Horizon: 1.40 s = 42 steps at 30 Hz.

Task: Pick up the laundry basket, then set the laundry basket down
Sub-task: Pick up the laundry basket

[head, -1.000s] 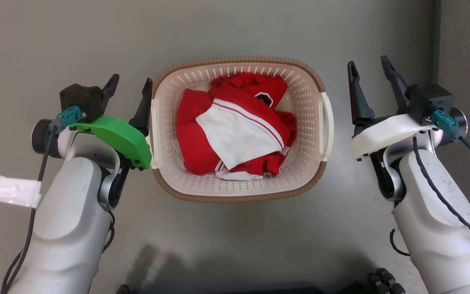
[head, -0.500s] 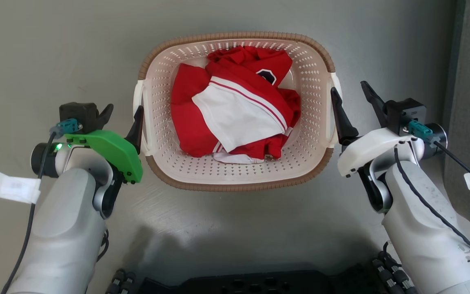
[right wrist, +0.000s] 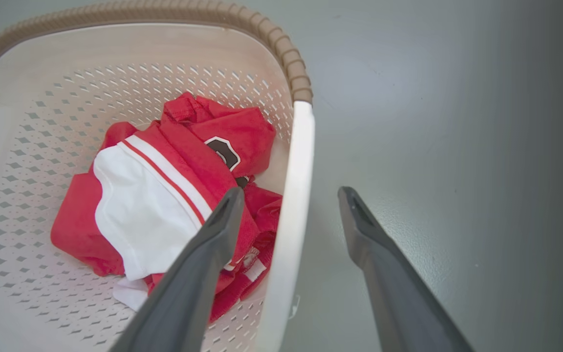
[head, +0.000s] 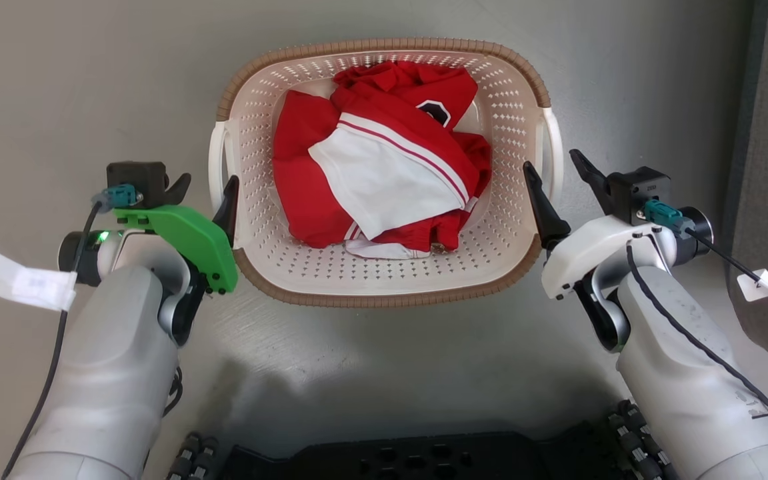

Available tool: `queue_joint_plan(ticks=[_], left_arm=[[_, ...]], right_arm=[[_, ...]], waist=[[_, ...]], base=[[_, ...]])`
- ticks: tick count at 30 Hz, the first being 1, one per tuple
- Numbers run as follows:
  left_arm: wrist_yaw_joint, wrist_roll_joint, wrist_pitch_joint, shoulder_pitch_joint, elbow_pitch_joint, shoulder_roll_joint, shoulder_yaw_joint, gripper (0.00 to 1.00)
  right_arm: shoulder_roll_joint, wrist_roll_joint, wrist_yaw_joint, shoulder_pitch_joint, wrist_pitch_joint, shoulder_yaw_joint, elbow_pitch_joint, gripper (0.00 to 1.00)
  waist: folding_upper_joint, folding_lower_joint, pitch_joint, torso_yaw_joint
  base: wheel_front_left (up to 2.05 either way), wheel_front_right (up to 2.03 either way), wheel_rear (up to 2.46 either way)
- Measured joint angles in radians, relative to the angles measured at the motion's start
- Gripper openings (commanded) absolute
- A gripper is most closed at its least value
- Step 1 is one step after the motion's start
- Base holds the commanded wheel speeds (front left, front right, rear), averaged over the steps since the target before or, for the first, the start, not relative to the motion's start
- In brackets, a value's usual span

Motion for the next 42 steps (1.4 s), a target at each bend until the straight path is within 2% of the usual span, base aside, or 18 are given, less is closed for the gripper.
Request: queue_joint_plan(ticks=[1, 2, 3, 4, 8, 24, 42], left_arm=[[0.0, -0.006, 0.0, -0.007, 0.006, -0.001, -0.004, 1.0], [0.0, -0.01, 0.002, -0.014, 0.012, -0.002, -0.007, 0.44], [0.0, -0.015, 0.012, -0.022, 0.024, -0.003, -0.011, 0.44], [-0.001, -0.016, 0.017, -0.029, 0.034, -0.004, -0.016, 0.0], [-0.011, -0.037, 0.025, -0.043, 0.044, -0.027, -0.034, 0.0], [-0.011, -0.11, 0.034, -0.058, 0.103, -0.04, -0.101, 0.0], [-0.011, -0.199, 0.104, -0.044, 0.195, -0.061, -0.167, 0.0]], right_arm=[[0.0, 0.001, 0.0, -0.004, 0.0, 0.001, 0.006, 1.0], [0.0, 0.002, 0.001, -0.008, 0.0, 0.002, 0.011, 0.87], [0.0, 0.003, 0.001, -0.012, 0.0, 0.003, 0.02, 0.87], [0.0, 0.008, 0.004, -0.016, 0.0, 0.003, 0.03, 0.0], [0.01, 0.017, 0.017, -0.026, 0.0, 0.006, 0.052, 0.0], [0.011, 0.047, 0.03, -0.072, 0.0, -0.016, 0.134, 0.0], [0.027, 0.064, 0.069, -0.102, 0.025, 0.014, 0.358, 0.0]], waist=[[0.0, 0.0, 0.001, 0.0], [0.0, 0.0, 0.003, 0.0], [0.0, 0.0, 0.003, 0.0], [0.0, 0.0, 0.004, 0.0], [0.0, -0.0001, 0.005, 0.0], [0.0, -0.0001, -0.049, -0.002], [0.0, -0.0001, -0.249, -0.001]], base=[[0.0, 0.0, 0.0], [0.0, 0.0, 0.0], [0.0, 0.0, 0.0], [0.0, 0.0, 0.0], [0.0, 0.0, 0.0], [0.0, 0.0, 0.0], [0.0, 0.0, 0.0]])
